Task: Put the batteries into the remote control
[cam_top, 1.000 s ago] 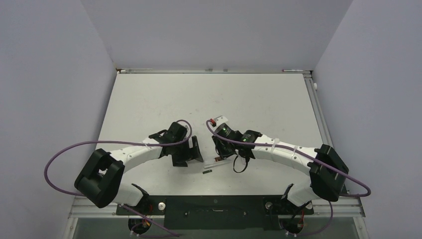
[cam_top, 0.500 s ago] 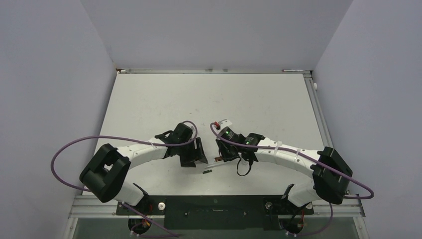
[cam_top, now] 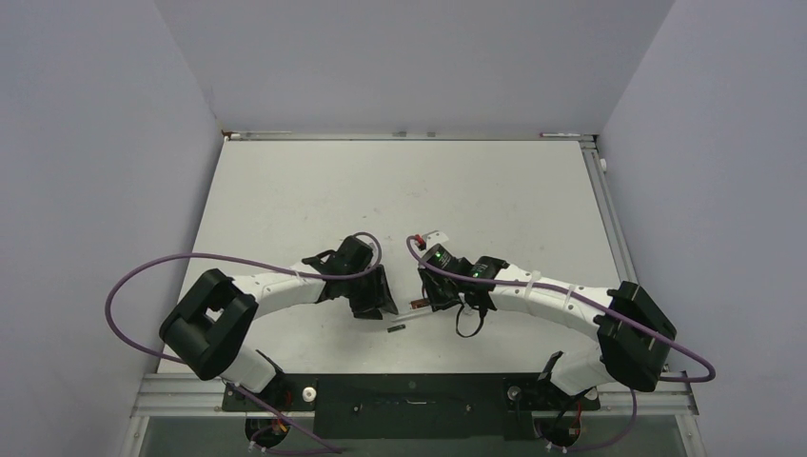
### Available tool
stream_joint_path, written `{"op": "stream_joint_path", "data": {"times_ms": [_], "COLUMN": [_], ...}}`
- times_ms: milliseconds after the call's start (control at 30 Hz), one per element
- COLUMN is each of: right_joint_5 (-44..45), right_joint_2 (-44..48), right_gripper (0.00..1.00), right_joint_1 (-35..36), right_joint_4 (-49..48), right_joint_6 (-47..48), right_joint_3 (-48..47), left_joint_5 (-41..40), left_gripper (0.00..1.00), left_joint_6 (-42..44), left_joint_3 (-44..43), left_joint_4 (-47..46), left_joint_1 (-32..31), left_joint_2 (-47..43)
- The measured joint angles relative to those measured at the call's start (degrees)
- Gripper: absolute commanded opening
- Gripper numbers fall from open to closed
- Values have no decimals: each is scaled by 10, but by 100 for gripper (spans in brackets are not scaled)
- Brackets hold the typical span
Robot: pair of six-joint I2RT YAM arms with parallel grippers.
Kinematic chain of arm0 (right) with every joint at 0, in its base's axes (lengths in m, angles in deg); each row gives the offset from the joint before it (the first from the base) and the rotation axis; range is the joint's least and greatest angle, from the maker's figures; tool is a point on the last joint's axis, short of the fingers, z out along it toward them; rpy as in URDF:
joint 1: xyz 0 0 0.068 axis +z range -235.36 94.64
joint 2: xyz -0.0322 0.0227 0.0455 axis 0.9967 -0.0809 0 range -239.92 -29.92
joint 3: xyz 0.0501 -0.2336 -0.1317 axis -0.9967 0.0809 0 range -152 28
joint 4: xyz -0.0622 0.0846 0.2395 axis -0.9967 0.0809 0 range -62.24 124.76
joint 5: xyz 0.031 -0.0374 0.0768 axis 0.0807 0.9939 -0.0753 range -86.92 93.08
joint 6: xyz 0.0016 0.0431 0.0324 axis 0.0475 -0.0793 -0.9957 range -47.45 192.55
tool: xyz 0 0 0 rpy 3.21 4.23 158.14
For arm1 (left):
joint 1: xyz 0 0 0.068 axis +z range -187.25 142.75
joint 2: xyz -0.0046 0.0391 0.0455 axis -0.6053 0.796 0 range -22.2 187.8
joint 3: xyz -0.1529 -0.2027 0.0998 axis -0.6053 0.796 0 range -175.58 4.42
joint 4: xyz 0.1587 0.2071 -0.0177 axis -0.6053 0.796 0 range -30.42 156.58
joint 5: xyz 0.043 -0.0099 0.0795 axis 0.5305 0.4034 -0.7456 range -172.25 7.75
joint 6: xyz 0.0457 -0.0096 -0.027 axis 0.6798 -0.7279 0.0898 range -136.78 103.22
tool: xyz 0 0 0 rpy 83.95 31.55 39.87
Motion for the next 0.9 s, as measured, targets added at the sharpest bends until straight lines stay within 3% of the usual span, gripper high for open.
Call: {"op": "stream_joint_path", "data": {"times_ms": [900], "right_joint_5": [-39], "right_joint_2": [-12], "right_gripper": [21], "right_joint_1": [-12], "right_joint_4": [-39], "right_joint_6": [-3], "right_joint_3": [6], "left_joint_5": [3], "left_gripper": [38], "left_joint_6": [-3], "left_joint_3": [-5], "left_joint_4": [-9], "left_joint_1": [-4], "left_joint_2": [11]}}
